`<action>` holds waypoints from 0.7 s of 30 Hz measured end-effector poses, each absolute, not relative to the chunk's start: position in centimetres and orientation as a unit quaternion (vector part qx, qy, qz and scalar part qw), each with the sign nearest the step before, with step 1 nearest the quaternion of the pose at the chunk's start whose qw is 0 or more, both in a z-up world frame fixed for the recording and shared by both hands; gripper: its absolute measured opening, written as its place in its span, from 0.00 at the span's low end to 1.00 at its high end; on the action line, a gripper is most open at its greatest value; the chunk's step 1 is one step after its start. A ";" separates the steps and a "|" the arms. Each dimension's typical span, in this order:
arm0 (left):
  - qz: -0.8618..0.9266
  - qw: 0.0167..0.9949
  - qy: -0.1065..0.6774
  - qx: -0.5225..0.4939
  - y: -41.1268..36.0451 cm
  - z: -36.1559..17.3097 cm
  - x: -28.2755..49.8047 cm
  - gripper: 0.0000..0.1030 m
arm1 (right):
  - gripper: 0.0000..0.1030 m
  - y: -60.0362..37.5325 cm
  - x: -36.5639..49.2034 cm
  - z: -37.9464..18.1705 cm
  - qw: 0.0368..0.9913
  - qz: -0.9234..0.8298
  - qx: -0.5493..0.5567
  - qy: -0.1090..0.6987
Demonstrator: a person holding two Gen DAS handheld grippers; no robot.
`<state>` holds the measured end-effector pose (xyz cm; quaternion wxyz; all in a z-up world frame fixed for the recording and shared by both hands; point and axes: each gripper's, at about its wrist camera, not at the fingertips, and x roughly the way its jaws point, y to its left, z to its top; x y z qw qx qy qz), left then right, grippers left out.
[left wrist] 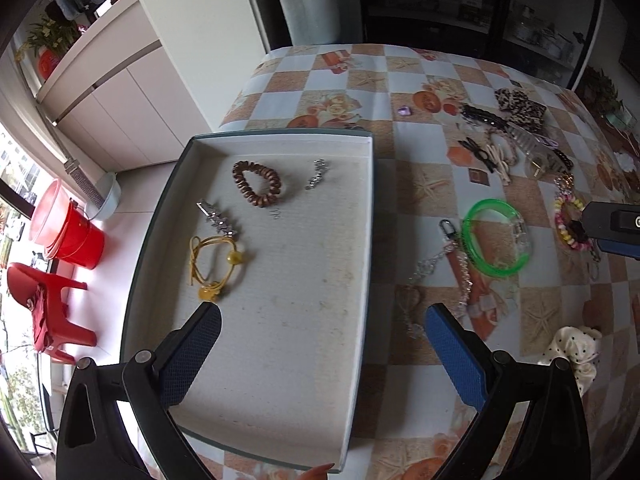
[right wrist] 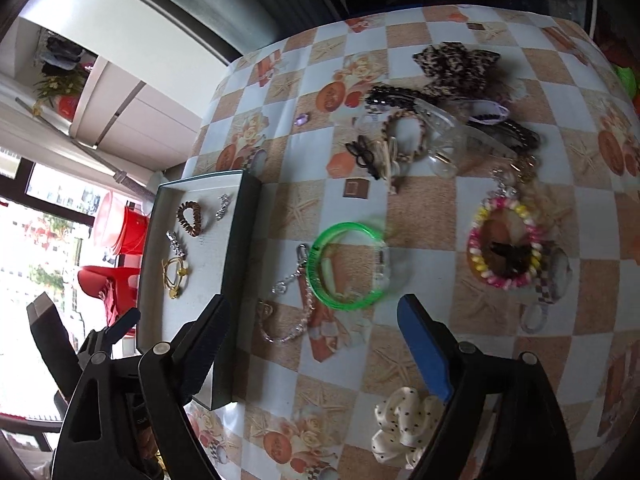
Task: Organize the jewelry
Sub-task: 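Move the left gripper to the green bangle while the right gripper approaches the polka-dot scrunchie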
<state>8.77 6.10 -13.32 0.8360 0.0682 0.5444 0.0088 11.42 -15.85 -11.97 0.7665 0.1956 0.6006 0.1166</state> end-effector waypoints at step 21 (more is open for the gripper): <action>-0.081 0.804 0.586 0.061 -1.2 -15.6 6.3 1.00 | 1.00 -23.9 2.8 -15.0 0.741 0.043 0.208 0.637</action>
